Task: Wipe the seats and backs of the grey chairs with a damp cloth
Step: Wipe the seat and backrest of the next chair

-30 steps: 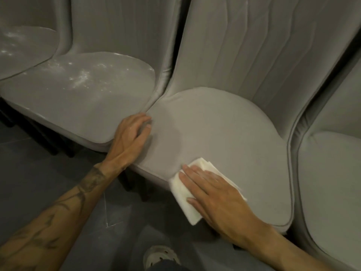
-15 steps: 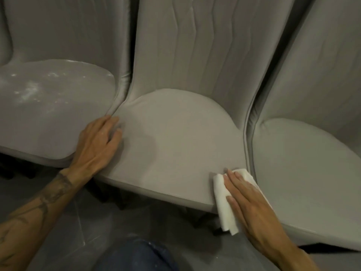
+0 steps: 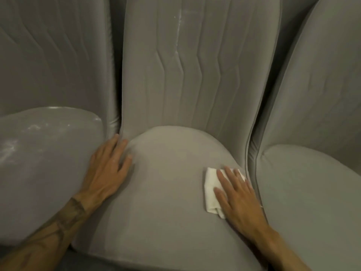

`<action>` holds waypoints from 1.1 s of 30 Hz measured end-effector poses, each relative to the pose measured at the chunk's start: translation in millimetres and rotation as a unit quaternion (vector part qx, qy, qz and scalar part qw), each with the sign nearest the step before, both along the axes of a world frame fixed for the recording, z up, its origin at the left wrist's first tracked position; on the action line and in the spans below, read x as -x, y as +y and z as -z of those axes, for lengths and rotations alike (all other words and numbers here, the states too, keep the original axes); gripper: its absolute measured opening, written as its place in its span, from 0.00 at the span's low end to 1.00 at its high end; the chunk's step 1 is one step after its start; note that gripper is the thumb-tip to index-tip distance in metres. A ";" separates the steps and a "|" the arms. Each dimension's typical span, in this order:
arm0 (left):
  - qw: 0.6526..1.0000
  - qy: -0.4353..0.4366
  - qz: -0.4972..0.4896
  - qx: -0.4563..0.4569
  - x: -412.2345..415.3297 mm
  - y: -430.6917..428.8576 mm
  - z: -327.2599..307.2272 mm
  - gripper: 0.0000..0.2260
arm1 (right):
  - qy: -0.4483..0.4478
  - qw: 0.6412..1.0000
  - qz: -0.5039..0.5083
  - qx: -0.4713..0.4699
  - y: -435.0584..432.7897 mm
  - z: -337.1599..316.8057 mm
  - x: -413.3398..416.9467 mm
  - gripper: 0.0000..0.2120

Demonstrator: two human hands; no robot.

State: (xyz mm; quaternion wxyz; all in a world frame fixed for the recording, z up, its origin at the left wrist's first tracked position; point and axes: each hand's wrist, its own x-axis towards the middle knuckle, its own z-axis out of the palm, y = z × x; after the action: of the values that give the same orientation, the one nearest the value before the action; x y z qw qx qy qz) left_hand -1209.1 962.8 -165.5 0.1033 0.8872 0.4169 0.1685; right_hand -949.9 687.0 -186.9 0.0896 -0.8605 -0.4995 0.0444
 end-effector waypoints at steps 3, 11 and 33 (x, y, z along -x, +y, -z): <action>0.999 0.001 0.007 -0.045 -18.9 17.8 6.6 0.33 | 0.025 0.999 -0.033 -0.030 32.5 1.8 -16.6 0.26; 0.979 -0.033 0.018 -0.202 -83.6 62.4 5.3 0.29 | -0.121 0.972 -0.071 -0.188 109.3 -8.2 -76.3 0.28; 0.914 -0.146 0.001 -0.380 -135.6 172.1 -42.3 0.29 | -0.488 0.854 -0.067 -0.167 207.4 -127.7 -173.2 0.31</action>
State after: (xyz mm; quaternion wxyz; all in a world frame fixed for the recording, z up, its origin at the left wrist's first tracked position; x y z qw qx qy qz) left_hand -1073.5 1134.8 -123.2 -0.1816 0.8257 0.3008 0.4413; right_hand -776.7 894.4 -59.2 -0.0266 -0.7083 -0.5351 -0.4596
